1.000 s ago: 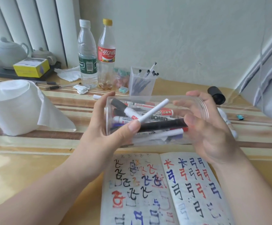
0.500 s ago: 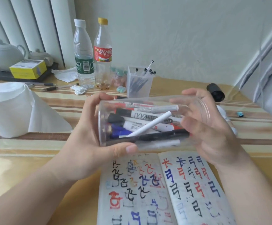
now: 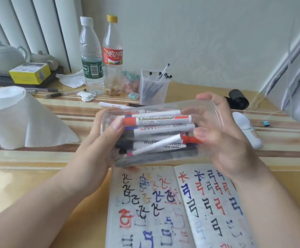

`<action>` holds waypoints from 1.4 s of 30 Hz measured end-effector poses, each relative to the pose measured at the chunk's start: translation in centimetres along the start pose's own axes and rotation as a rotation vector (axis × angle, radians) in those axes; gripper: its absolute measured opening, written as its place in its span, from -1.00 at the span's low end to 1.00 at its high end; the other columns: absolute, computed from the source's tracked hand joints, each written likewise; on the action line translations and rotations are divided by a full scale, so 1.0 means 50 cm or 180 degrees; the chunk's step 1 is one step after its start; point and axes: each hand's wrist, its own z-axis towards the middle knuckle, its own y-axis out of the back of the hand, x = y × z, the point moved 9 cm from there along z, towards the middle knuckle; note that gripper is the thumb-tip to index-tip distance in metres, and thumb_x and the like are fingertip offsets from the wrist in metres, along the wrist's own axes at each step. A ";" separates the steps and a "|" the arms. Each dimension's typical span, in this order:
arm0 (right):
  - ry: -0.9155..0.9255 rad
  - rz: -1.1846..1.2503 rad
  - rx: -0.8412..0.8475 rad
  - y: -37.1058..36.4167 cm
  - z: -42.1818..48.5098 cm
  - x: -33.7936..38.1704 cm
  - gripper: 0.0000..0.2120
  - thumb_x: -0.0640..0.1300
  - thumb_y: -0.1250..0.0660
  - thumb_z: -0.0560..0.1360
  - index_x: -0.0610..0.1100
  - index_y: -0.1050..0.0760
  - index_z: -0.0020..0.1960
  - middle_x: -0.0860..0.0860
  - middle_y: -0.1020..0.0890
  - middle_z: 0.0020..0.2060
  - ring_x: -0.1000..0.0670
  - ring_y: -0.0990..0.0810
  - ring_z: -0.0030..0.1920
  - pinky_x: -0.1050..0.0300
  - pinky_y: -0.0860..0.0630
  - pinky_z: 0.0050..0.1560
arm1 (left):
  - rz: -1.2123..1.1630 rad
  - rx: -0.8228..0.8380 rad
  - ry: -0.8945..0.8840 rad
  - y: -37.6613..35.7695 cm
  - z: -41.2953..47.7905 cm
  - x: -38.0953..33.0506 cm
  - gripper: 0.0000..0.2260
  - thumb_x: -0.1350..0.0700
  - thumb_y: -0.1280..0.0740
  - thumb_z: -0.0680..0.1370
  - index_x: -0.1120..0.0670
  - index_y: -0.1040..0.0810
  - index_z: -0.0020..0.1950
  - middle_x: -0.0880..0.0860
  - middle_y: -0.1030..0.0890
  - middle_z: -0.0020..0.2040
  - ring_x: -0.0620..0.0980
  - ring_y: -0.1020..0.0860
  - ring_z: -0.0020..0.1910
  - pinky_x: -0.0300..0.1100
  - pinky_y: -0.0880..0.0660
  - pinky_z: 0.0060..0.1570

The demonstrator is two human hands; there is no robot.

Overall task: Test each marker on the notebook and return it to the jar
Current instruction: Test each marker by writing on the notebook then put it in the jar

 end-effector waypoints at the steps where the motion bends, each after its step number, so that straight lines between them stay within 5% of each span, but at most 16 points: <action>1: -0.0018 0.0044 0.0008 0.001 0.001 0.000 -0.46 -0.14 -0.41 0.36 0.13 -0.42 0.30 -0.10 -0.63 0.15 -0.17 -0.64 0.14 -0.16 -0.57 0.13 | -0.0023 0.0001 -0.0128 0.000 -0.002 -0.005 -0.41 -0.28 -0.49 0.45 -0.05 -0.43 0.36 0.17 -0.63 0.30 0.24 -0.65 0.22 0.02 -0.66 -0.12; 4: -0.0172 0.0332 -0.0081 0.010 0.002 -0.007 -0.42 -0.08 -0.48 0.33 0.13 -0.44 0.32 -0.24 -0.55 0.29 -0.21 -0.63 0.11 -0.23 -0.59 0.05 | 0.0201 -0.0090 -0.0502 0.005 0.000 -0.021 -0.48 -0.20 -0.57 0.42 -0.20 -0.47 0.31 0.12 -0.64 0.29 0.20 -0.61 0.29 0.11 -0.56 0.15; 6: -0.0426 0.0516 -0.0145 0.005 0.000 -0.016 -0.33 0.17 -0.60 0.31 0.15 -0.46 0.35 -0.20 -0.58 0.31 -0.16 -0.67 0.03 -0.10 -0.65 -0.11 | 0.0314 -0.0140 -0.0765 0.006 -0.003 -0.034 -0.39 -0.14 -0.61 0.39 -0.21 -0.42 0.36 0.12 -0.62 0.29 0.20 -0.61 0.28 0.09 -0.54 0.21; 8: -0.0754 0.0281 -0.0110 0.000 -0.002 -0.026 -0.37 0.37 -0.52 0.32 0.14 -0.53 0.31 -0.14 -0.67 0.20 -0.15 -0.70 -0.04 0.00 -0.62 -0.29 | 0.0334 -0.0054 -0.0923 0.000 -0.010 -0.047 -0.33 -0.05 -0.63 0.40 -0.21 -0.37 0.40 0.10 -0.58 0.33 0.20 -0.64 0.25 -0.02 -0.59 0.18; 13: -0.0853 0.0143 -0.0228 0.013 -0.001 -0.039 -0.51 0.22 -0.50 0.33 0.08 -0.55 0.20 -0.14 -0.71 -0.03 -0.08 -0.67 -0.21 0.08 -0.48 -0.41 | 0.0732 0.0078 -0.0866 -0.009 -0.007 -0.046 -0.28 0.14 -0.61 0.42 -0.14 -0.31 0.44 0.05 -0.64 0.26 0.06 -0.67 0.21 -0.17 -0.63 0.07; 16: -0.0887 0.0280 -0.0241 0.014 -0.004 -0.051 -0.47 0.17 -0.51 0.34 0.08 -0.53 0.27 -0.22 -0.71 0.09 -0.13 -0.71 -0.12 0.00 -0.54 -0.29 | 0.0734 0.0051 -0.0700 -0.007 -0.006 -0.040 -0.28 0.18 -0.60 0.37 -0.12 -0.33 0.41 -0.02 -0.68 0.21 -0.01 -0.70 0.14 -0.23 -0.63 -0.01; 20: -0.1050 0.0203 -0.0228 0.005 0.000 -0.064 -0.39 0.23 -0.52 0.33 0.04 -0.53 0.31 -0.17 -0.72 0.02 -0.11 -0.71 -0.15 -0.01 -0.55 -0.23 | 0.0532 -0.0060 -0.0488 0.012 0.002 -0.020 -0.29 0.08 -0.62 0.27 -0.28 -0.44 0.33 0.06 -0.66 0.24 0.13 -0.69 0.16 -0.05 -0.67 -0.06; 25: -0.0919 0.0511 -0.0283 0.002 0.002 -0.056 -0.44 0.17 -0.55 0.34 0.04 -0.56 0.28 -0.16 -0.70 0.03 -0.09 -0.70 -0.16 0.01 -0.56 -0.29 | 0.0819 -0.0159 -0.0548 0.023 0.001 -0.022 -0.18 -0.19 -0.70 0.21 -0.32 -0.40 0.39 -0.02 -0.66 0.22 0.04 -0.66 0.22 0.02 -0.68 -0.07; 29: -0.0967 0.0619 -0.0346 -0.010 0.002 -0.067 -0.22 0.26 -0.56 0.33 -0.13 -0.50 0.40 -0.26 -0.66 0.10 -0.12 -0.69 -0.09 0.04 -0.60 -0.25 | 0.0527 -0.0238 -0.0351 0.023 0.009 -0.008 -0.22 -0.17 -0.72 0.19 -0.30 -0.45 0.33 -0.01 -0.62 0.29 0.11 -0.64 0.27 0.12 -0.68 -0.09; 32: -0.0735 0.0782 -0.0448 -0.014 0.003 -0.055 -0.31 0.31 -0.56 0.32 0.03 -0.56 0.35 -0.30 -0.66 0.15 -0.15 -0.71 -0.04 0.01 -0.62 -0.21 | 0.0308 -0.0172 -0.0368 0.019 0.010 -0.012 -0.27 -0.10 -0.69 0.29 -0.19 -0.43 0.37 0.11 -0.55 0.39 0.24 -0.57 0.34 0.22 -0.65 -0.05; 35: -0.0592 0.0799 -0.0648 -0.009 0.001 -0.052 -0.48 0.32 -0.58 0.27 0.15 -0.65 0.15 -0.22 -0.71 0.06 -0.14 -0.73 -0.02 -0.05 -0.64 -0.19 | 0.0121 -0.0177 -0.0117 0.009 0.010 0.001 -0.40 -0.12 -0.58 0.41 -0.02 -0.45 0.37 0.24 -0.62 0.28 0.27 -0.67 0.16 0.12 -0.64 -0.07; 38: -0.0542 0.0843 -0.0725 -0.004 0.000 -0.051 -0.48 0.29 -0.57 0.30 0.07 -0.62 0.17 -0.18 -0.72 0.09 -0.18 -0.73 0.04 -0.11 -0.66 -0.14 | -0.0158 -0.0403 0.0390 0.004 0.002 0.020 -0.36 -0.30 -0.37 0.46 0.10 -0.46 0.38 0.25 -0.71 0.11 0.17 -0.72 -0.14 -0.05 -0.59 -0.39; 42: -0.0882 0.0759 -0.0724 0.001 0.000 -0.061 -0.57 0.25 -0.52 0.35 -0.01 -0.70 0.06 -0.10 -0.73 -0.01 -0.08 -0.73 -0.10 0.02 -0.63 -0.29 | -0.0075 -0.0073 0.0560 -0.010 -0.004 0.017 -0.26 -0.49 -0.06 0.50 0.01 -0.55 0.40 0.20 -0.70 0.18 0.13 -0.69 -0.20 -0.11 -0.57 -0.45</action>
